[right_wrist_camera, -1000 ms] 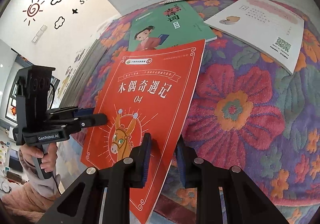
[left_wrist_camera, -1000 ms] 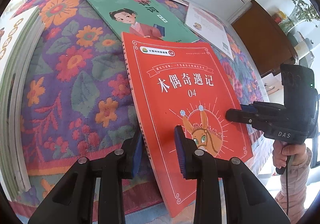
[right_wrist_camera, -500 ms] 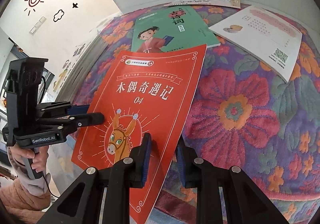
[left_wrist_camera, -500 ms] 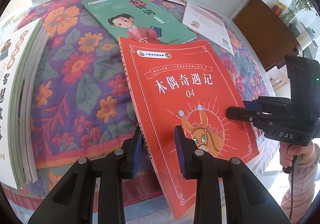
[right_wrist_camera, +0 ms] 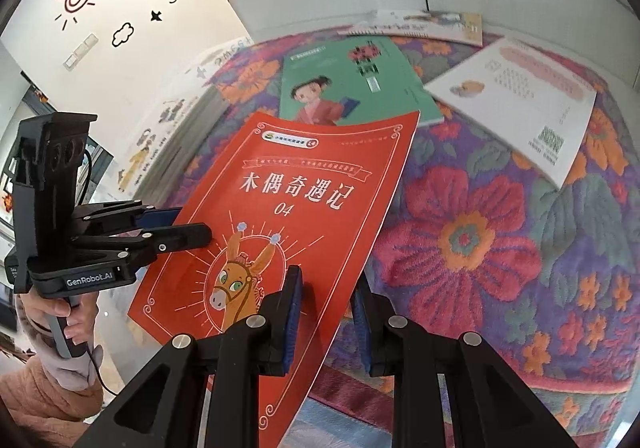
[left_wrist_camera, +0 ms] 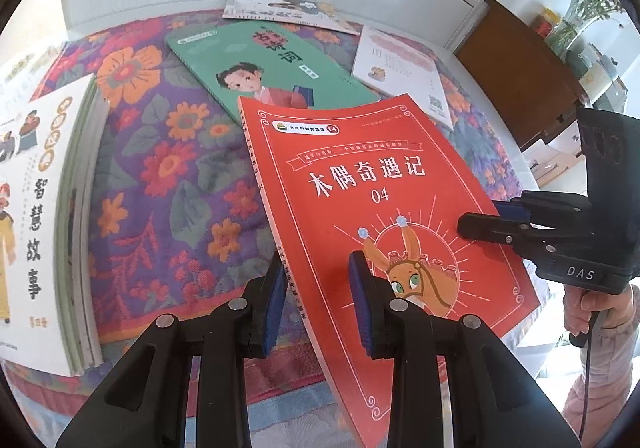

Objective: Organize books
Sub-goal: 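Carry the red book over to the book stack with the right gripper, then lower the red book onto the stack with the right gripper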

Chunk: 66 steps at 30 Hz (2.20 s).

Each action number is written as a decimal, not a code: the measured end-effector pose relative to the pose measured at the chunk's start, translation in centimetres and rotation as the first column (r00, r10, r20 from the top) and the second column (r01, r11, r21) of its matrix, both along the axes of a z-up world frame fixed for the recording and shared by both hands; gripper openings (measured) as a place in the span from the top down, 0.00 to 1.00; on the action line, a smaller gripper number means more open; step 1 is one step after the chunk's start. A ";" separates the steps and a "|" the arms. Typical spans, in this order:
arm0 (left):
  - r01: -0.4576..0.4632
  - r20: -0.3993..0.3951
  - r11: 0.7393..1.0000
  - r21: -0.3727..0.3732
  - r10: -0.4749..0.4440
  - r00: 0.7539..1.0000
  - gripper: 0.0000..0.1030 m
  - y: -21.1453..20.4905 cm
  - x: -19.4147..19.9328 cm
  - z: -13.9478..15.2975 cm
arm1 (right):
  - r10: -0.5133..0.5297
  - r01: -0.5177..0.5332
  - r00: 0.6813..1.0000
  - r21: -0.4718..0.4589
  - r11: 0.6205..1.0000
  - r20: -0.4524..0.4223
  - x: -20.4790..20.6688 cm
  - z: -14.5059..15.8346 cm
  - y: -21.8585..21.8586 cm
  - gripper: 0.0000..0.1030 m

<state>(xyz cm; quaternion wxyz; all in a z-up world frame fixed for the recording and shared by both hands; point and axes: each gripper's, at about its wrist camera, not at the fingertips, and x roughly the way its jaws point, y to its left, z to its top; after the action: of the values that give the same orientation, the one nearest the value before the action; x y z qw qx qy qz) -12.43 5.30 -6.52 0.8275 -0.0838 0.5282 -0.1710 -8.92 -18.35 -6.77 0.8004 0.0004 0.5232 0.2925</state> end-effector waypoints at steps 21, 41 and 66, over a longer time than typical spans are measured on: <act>-0.044 0.103 0.999 -0.026 0.047 0.994 0.73 6.0 0.2 5.9 | 0.063 -0.063 0.977 -0.008 0.998 0.201 -1.4 6.7 5.4 0.78; -0.212 0.154 0.977 -0.037 0.215 0.964 0.72 19.4 0.7 9.0 | 0.224 -0.233 0.930 -0.003 0.972 0.290 0.4 8.9 18.7 0.77; -0.337 0.039 0.942 0.011 0.336 0.941 0.70 28.0 1.5 1.9 | 0.314 -0.314 0.939 -0.020 0.949 0.142 3.4 1.4 29.4 0.77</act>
<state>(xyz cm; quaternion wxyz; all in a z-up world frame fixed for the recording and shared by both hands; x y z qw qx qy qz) -10.94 33.30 -4.58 0.8548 -0.1623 0.4923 -0.0241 -5.51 11.02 -5.38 0.7792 -0.1030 0.4570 0.4165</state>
